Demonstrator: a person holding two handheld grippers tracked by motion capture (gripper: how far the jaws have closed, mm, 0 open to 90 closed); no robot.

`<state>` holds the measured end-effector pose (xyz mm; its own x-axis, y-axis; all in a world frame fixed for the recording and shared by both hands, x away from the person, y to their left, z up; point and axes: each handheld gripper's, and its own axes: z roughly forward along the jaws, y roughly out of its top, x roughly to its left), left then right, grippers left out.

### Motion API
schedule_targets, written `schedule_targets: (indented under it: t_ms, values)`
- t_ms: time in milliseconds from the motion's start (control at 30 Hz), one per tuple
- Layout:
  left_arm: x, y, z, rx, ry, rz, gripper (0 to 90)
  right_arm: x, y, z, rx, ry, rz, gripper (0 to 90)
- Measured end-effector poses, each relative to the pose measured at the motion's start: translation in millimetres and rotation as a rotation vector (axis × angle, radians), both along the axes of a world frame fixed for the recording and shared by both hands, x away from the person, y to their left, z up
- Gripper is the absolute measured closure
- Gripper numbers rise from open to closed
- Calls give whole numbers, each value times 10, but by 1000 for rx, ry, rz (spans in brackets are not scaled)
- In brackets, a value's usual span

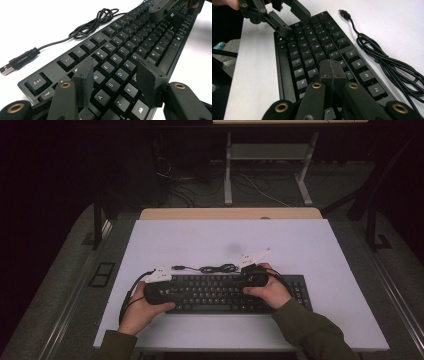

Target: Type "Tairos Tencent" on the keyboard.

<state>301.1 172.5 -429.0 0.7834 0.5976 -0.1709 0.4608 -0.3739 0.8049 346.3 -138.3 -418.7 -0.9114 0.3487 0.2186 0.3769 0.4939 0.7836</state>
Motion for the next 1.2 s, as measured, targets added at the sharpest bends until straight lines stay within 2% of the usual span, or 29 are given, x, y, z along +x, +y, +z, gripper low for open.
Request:
schedule_targets:
  t_ms: [300,700,1200]
  values:
    - [3,-4,3,0,-3,-2,457,31,110,-9,-39,18,0,898]
    - [4,-3,6,0,-7,-2,454,58,92,-59,-81,53,-31,898]
    - [-1,-7,5,4,-9,-3,442,61,114,-109,-129,56,-39,898]
